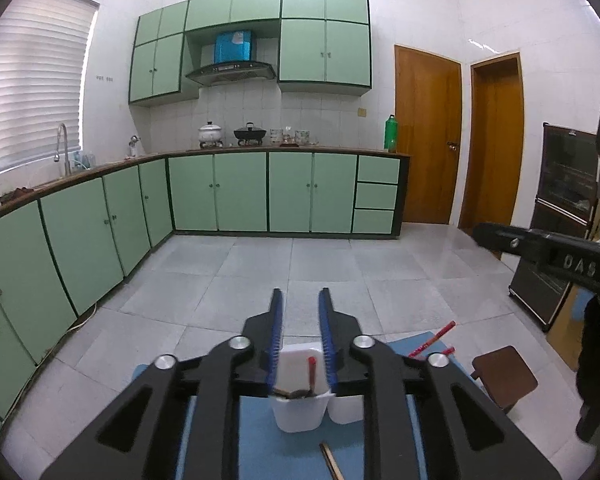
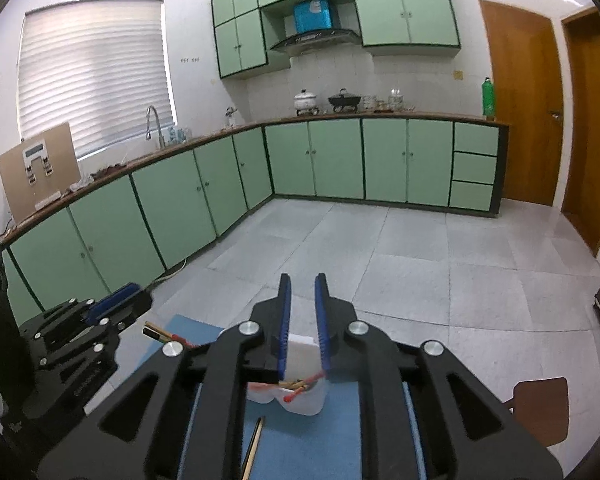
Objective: Organize utensils
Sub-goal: 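Open both tools to release the chopsticks into the holder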
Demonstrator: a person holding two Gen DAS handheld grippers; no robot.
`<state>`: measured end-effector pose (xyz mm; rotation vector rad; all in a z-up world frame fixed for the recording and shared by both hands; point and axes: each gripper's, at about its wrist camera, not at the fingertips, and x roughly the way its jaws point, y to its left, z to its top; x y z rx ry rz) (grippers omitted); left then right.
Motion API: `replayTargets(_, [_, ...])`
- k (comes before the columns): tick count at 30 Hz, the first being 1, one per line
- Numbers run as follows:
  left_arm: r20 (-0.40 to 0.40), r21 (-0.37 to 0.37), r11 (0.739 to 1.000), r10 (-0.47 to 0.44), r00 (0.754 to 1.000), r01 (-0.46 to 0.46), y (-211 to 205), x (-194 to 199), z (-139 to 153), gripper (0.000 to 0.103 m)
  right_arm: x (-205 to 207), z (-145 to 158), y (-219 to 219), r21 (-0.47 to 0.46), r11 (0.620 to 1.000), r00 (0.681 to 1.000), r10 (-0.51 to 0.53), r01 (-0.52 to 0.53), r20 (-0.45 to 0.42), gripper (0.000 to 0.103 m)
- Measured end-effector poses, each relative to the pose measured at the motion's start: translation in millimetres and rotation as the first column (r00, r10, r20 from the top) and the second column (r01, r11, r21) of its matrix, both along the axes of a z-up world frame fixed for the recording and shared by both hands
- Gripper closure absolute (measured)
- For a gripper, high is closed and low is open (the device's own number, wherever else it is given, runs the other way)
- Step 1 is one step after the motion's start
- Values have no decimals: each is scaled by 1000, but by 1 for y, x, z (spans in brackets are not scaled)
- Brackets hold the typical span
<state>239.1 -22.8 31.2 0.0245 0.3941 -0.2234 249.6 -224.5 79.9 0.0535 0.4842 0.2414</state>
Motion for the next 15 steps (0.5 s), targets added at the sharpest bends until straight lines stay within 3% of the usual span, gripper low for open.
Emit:
replayTargets(7, [-2,-44,999,-3,1000,3,12,-49,-5,59,-55,-16,-18,5,1000,1000,-17,16,4,64])
replayTargets(13, [-75,-53,998,12,997,-16,21,-94,-55,49,-109,-79,-20,19,999,997,-25,26,-70,42])
replayTargets(15, [-120,-36,999,22,993,-26,22,-105,-77,49,-126,-106,-15,15,999,994,-27,28,-111,41])
